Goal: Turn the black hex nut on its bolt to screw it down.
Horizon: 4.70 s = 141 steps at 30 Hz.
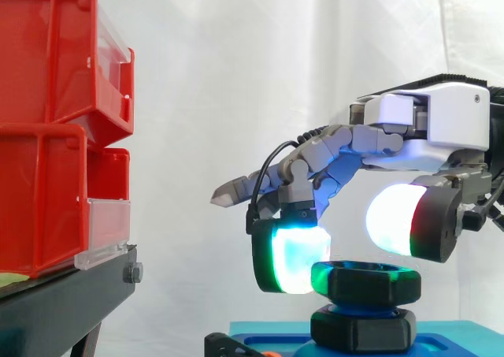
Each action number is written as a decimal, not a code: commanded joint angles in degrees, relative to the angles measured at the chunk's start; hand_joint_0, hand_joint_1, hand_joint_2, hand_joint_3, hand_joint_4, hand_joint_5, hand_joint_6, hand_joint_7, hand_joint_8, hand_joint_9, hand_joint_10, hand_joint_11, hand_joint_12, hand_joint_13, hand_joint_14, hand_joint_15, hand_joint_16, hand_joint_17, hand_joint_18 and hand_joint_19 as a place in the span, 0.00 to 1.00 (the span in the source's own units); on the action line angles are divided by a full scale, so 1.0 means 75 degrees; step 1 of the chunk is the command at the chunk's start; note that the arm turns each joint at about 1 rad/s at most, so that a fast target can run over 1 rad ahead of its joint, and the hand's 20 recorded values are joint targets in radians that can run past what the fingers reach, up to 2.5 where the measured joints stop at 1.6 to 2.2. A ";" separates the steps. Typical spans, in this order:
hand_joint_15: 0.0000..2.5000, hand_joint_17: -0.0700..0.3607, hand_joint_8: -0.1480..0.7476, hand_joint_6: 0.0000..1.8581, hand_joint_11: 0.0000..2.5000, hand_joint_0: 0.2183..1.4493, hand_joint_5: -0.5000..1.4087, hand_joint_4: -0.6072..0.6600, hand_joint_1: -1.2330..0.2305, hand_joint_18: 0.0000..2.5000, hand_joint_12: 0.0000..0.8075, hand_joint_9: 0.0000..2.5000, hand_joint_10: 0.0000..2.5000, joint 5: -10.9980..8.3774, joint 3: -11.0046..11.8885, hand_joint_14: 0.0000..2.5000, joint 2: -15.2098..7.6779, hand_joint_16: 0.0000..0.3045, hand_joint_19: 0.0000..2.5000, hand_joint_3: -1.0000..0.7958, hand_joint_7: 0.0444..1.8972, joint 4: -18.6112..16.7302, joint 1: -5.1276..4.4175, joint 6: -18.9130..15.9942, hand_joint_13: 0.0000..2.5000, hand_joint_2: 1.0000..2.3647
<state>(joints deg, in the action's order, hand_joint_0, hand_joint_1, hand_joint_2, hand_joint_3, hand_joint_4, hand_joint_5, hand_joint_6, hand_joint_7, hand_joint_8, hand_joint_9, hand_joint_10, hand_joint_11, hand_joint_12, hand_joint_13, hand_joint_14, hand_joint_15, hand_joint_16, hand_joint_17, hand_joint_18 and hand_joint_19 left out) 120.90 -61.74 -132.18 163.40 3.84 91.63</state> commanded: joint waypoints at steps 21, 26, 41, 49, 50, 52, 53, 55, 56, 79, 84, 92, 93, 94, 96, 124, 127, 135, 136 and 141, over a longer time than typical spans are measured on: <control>0.00 0.42 0.50 0.41 0.09 0.26 0.23 0.62 0.70 0.20 0.42 0.35 0.00 -0.0112 0.0416 0.00 -0.0001 0.16 0.13 0.28 0.55 -0.0564 0.0027 -0.0229 0.16 0.00; 0.00 0.42 0.50 0.41 0.09 0.26 0.23 0.62 0.70 0.20 0.42 0.36 0.00 -0.0487 0.0322 0.00 -0.0059 0.16 0.13 0.28 0.55 -0.0529 -0.0195 -0.0229 0.16 0.00; 0.00 0.42 0.49 0.41 0.08 0.27 0.24 0.55 0.69 0.21 0.41 0.38 0.00 -0.1003 -0.0030 0.00 -0.0048 0.16 0.13 0.28 0.56 -0.0529 -0.0805 -0.0241 0.17 0.00; 0.00 0.41 0.48 0.40 0.08 0.27 0.25 0.52 0.67 0.21 0.40 0.40 0.00 -0.1003 -0.0030 0.00 -0.0048 0.16 0.13 0.28 0.58 -0.0236 -0.0887 -0.0229 0.18 0.00; 0.00 0.41 0.48 0.40 0.08 0.27 0.25 0.52 0.67 0.21 0.40 0.40 0.00 -0.1003 -0.0030 0.00 -0.0048 0.15 0.13 0.28 0.58 -0.0189 -0.0898 -0.0229 0.18 0.00; 0.00 0.41 0.48 0.40 0.08 0.27 0.25 0.51 0.67 0.21 0.40 0.40 0.00 -0.1003 -0.0030 0.00 -0.0048 0.15 0.13 0.28 0.59 -0.0142 -0.0922 -0.0217 0.18 0.00; 0.00 0.41 0.48 0.40 0.08 0.27 0.25 0.51 0.67 0.21 0.40 0.40 0.00 -0.1003 -0.0030 0.00 -0.0048 0.15 0.13 0.28 0.58 -0.0142 -0.0922 -0.0217 0.18 0.00; 0.00 0.41 0.47 0.40 0.08 0.27 0.25 0.52 0.66 0.22 0.40 0.41 0.00 -0.1003 -0.0030 0.00 -0.0048 0.15 0.13 0.28 0.58 -0.0131 -0.0934 -0.0217 0.19 0.00; 0.00 0.41 0.47 0.40 0.08 0.27 0.25 0.51 0.66 0.22 0.40 0.41 0.00 -0.1003 -0.0030 0.00 -0.0048 0.15 0.13 0.28 0.58 -0.0131 -0.0934 -0.0217 0.19 0.00; 0.00 0.41 0.51 0.43 0.10 0.27 0.24 0.61 0.62 0.23 0.40 0.41 0.00 -0.0792 -0.0041 0.00 -0.0059 0.15 0.12 0.28 0.57 -0.0060 -0.0781 -0.0100 0.19 0.00; 0.00 0.41 0.51 0.43 0.10 0.26 0.23 0.62 0.63 0.23 0.41 0.40 0.00 -0.0698 -0.0041 0.00 -0.0059 0.16 0.12 0.28 0.56 -0.0119 -0.0711 -0.0088 0.19 0.00; 0.00 0.43 0.52 0.43 0.10 0.23 0.23 0.63 0.71 0.22 0.44 0.39 0.00 -0.0475 -0.0030 0.00 -0.0059 0.17 0.13 0.28 0.55 -0.0248 -0.0559 -0.0088 0.18 0.00; 0.00 0.43 0.52 0.43 0.10 0.23 0.23 0.62 0.72 0.22 0.44 0.39 0.00 -0.0440 -0.0041 0.00 -0.0059 0.17 0.13 0.28 0.54 -0.0271 -0.0535 -0.0088 0.18 0.00; 0.00 0.44 0.52 0.43 0.10 0.23 0.23 0.62 0.73 0.22 0.44 0.39 0.00 -0.0428 -0.0041 0.00 -0.0059 0.17 0.13 0.28 0.55 -0.0295 -0.0512 -0.0088 0.18 0.00; 0.00 0.44 0.52 0.43 0.10 0.23 0.23 0.61 0.75 0.21 0.44 0.39 0.00 -0.0405 -0.0041 0.00 -0.0059 0.17 0.13 0.28 0.55 -0.0318 -0.0488 -0.0088 0.18 0.00; 0.00 0.43 0.52 0.38 0.10 0.24 0.24 0.64 0.74 0.21 0.44 0.39 0.00 0.0579 -0.0030 0.00 -0.0048 0.17 0.13 0.28 0.58 -0.0728 0.0191 -0.0065 0.18 0.00; 0.00 0.43 0.52 0.37 0.10 0.24 0.24 0.64 0.74 0.21 0.44 0.39 0.00 0.0579 0.0099 0.00 -0.0048 0.17 0.13 0.28 0.59 -0.0740 0.0168 -0.0100 0.18 0.00; 0.00 0.43 0.52 0.36 0.10 0.24 0.24 0.64 0.74 0.22 0.44 0.39 0.00 0.0157 0.0299 0.00 -0.0059 0.17 0.13 0.28 0.59 -0.1021 -0.0102 -0.0053 0.18 0.00; 0.00 0.43 0.52 0.36 0.10 0.24 0.24 0.65 0.74 0.22 0.44 0.39 0.00 0.0005 0.0217 0.00 -0.0106 0.17 0.13 0.28 0.60 -0.1056 -0.0172 -0.0030 0.18 0.00; 0.00 0.43 0.52 0.34 0.10 0.24 0.24 0.65 0.74 0.22 0.44 0.39 0.00 -0.0405 -0.0076 0.00 -0.0165 0.17 0.13 0.28 0.63 -0.1232 -0.0441 0.0005 0.18 0.00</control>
<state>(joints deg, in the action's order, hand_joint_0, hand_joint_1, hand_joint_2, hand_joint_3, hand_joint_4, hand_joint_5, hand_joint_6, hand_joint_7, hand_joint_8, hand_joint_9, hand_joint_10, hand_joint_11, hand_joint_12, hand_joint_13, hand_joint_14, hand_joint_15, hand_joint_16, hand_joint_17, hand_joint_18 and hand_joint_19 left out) 119.27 -61.46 -133.27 154.69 1.42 91.55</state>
